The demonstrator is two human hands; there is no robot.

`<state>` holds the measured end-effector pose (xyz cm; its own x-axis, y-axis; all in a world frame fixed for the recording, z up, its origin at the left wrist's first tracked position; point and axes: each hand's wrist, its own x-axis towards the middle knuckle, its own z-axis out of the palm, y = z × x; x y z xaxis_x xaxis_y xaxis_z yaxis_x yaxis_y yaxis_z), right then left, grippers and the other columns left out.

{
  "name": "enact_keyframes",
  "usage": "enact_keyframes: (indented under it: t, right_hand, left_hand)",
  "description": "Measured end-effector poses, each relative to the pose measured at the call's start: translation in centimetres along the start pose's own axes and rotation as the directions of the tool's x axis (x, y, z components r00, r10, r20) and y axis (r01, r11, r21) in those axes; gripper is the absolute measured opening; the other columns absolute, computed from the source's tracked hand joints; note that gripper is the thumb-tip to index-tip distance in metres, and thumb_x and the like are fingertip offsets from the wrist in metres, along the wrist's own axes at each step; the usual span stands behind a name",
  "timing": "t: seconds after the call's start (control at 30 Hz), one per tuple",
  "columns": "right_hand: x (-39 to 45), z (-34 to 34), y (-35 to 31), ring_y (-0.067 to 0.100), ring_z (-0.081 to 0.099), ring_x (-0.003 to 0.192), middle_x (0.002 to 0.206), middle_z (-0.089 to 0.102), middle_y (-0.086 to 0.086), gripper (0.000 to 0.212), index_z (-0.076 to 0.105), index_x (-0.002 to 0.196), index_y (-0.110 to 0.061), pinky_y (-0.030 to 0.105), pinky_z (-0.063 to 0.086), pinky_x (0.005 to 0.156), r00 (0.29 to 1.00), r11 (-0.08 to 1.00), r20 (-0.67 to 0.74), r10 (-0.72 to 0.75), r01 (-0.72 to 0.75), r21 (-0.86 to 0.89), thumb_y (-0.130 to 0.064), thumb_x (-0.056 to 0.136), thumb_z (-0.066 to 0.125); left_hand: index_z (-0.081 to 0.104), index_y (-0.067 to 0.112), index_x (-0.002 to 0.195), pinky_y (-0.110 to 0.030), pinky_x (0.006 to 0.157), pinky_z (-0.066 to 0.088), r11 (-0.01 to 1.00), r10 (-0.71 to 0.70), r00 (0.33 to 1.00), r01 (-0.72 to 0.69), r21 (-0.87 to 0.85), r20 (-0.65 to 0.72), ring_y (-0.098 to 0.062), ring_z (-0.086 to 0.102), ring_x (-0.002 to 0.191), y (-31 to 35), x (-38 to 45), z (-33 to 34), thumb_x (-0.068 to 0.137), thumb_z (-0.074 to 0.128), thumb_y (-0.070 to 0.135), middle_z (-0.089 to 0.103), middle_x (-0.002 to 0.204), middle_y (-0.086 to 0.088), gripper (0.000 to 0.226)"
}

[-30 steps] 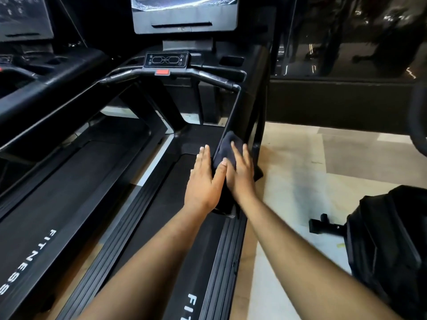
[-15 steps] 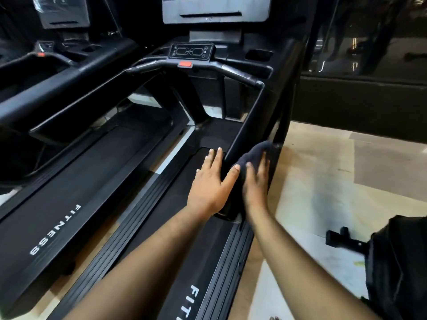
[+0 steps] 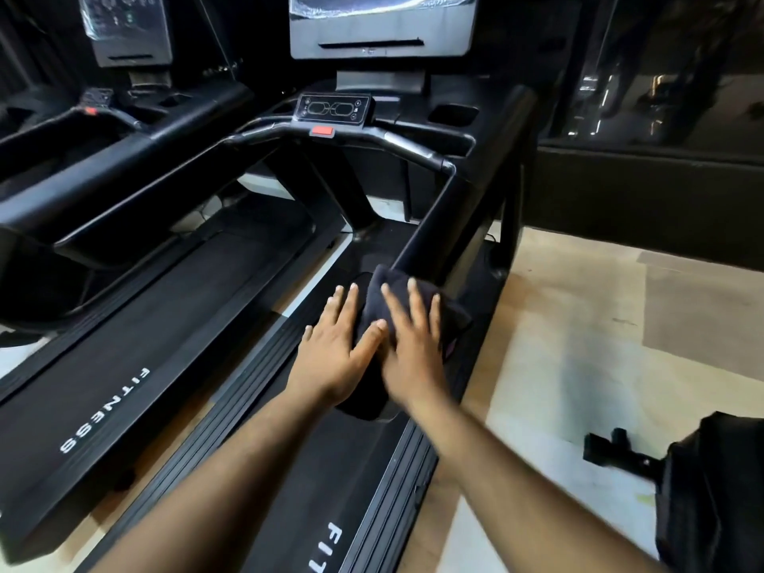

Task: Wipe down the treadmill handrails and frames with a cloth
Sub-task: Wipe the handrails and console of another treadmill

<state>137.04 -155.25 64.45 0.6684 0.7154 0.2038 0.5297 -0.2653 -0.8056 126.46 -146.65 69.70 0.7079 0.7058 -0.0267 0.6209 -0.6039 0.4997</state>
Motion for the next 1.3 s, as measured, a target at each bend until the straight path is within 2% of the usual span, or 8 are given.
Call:
enact_keyframes:
  t: [0.23, 0.43, 0.63, 0.9, 1.07, 1.13, 1.23, 1.3]
  right_hand:
    - [8.6, -1.4, -1.3, 0.027, -0.018, 0.156, 0.171, 0.000, -0.016, 0.054, 0.033, 0.154, -0.051, 0.086, 0.010, 0.106, 0.988, 0.981, 0.087, 0.126, -0.111, -0.161, -0.056, 0.101, 0.044]
    - [7.1, -1.7, -0.9, 0.027, -0.012, 0.158, 0.172, 0.001, -0.011, 0.066, 0.025, 0.158, -0.046, 0.080, 0.016, 0.112, 0.996, 0.979, 0.076, 0.050, -0.034, -0.199, -0.069, 0.097, 0.031]
    - [2.6, -0.1, 1.1, 0.027, -0.010, 0.158, 0.173, 0.003, -0.007, 0.073, 0.025, 0.160, -0.044, 0.068, 0.015, 0.121, 0.997, 0.998, 0.054, -0.050, 0.053, -0.043, -0.072, 0.093, 0.027]
    - [5.4, -0.4, 1.1, 0.027, 0.000, 0.158, 0.173, 0.006, -0.002, 0.068, 0.033, 0.158, -0.041, 0.049, 0.006, 0.126, 0.971, 0.967, -0.139, 0.196, -0.168, 0.191, -0.060, 0.096, 0.055]
    - [0.0, 1.9, 1.3, 0.015, 0.001, 0.157, 0.173, 0.004, -0.003, 0.071, 0.027, 0.160, -0.039, 0.032, 0.003, 0.124, 0.975, 0.941, -0.169, 0.147, -0.085, 0.327, -0.059, 0.096, 0.051]
    - [2.8, 1.6, 3.1, 0.016, 0.013, 0.157, 0.171, 0.019, 0.001, 0.073, 0.032, 0.159, -0.036, 0.032, 0.010, 0.127, 0.948, 0.885, -0.184, 0.259, -0.156, 0.439, -0.064, 0.094, 0.049]
    - [6.7, 0.6, 6.1, 0.021, 0.047, 0.143, 0.155, 0.051, 0.005, 0.094, 0.044, 0.154, -0.038, 0.043, 0.033, 0.122, 0.801, 0.572, -0.051, 0.597, -0.380, 0.727, -0.085, 0.073, 0.050]
    - [6.1, 0.7, 5.2, 0.022, 0.039, 0.149, 0.162, 0.041, 0.005, 0.100, 0.035, 0.158, -0.036, 0.045, 0.028, 0.124, 0.816, 0.660, -0.101, 0.570, -0.381, 0.647, -0.087, 0.073, 0.042]
  left_hand:
    - [0.002, 0.032, 0.164, -0.050, 0.128, 0.012, 0.987, -0.024, 0.999, 0.020, 0.160, 0.022, -0.012, 0.001, 0.159, 0.8, -0.1, -0.2, 0.078, 0.012, 0.089, -0.001, 0.173, 0.004, 0.103]
    - [0.003, 0.032, 0.165, -0.049, 0.129, 0.009, 1.000, -0.016, 1.000, 0.016, 0.026, 0.005, -0.005, -0.003, 0.158, 0.8, -0.5, -0.2, 0.081, 0.015, 0.086, -0.005, 0.173, 0.008, 0.100]
    - [0.006, 0.030, 0.164, -0.046, 0.130, 0.007, 0.993, 0.033, 0.999, -0.032, -0.114, 0.002, 0.009, -0.009, 0.150, 0.4, -0.4, -0.2, 0.083, 0.019, 0.081, -0.004, 0.164, 0.022, 0.097]
    - [-0.001, 0.033, 0.165, -0.050, 0.129, 0.003, 0.985, 0.061, 0.998, -0.062, 0.163, 0.008, -0.011, -0.006, 0.159, 0.7, -0.6, -0.1, 0.080, 0.011, 0.087, -0.007, 0.173, 0.005, 0.101]
    - [-0.003, 0.033, 0.165, -0.051, 0.128, 0.000, 0.974, 0.091, 0.996, -0.093, 0.208, 0.021, -0.010, -0.010, 0.158, 0.7, -0.6, -0.3, 0.078, 0.010, 0.090, -0.012, 0.172, 0.007, 0.105]
    - [-0.004, 0.032, 0.165, -0.051, 0.127, -0.001, 0.958, 0.105, 0.994, -0.112, 0.266, 0.039, -0.011, -0.011, 0.158, 0.7, -0.5, -0.4, 0.078, 0.011, 0.091, -0.013, 0.172, 0.005, 0.106]
    - [-0.007, 0.031, 0.165, -0.050, 0.127, -0.004, 0.932, 0.117, 0.990, -0.138, 0.335, 0.084, -0.009, -0.015, 0.157, 1.2, -0.1, -0.7, 0.083, 0.013, 0.090, -0.016, 0.172, 0.005, 0.103]
    - [-0.007, 0.031, 0.164, -0.051, 0.127, -0.004, 0.929, 0.121, 0.987, -0.151, 0.338, 0.108, -0.008, -0.015, 0.157, 1.3, 0.3, -0.6, 0.079, 0.009, 0.090, -0.016, 0.171, 0.007, 0.105]
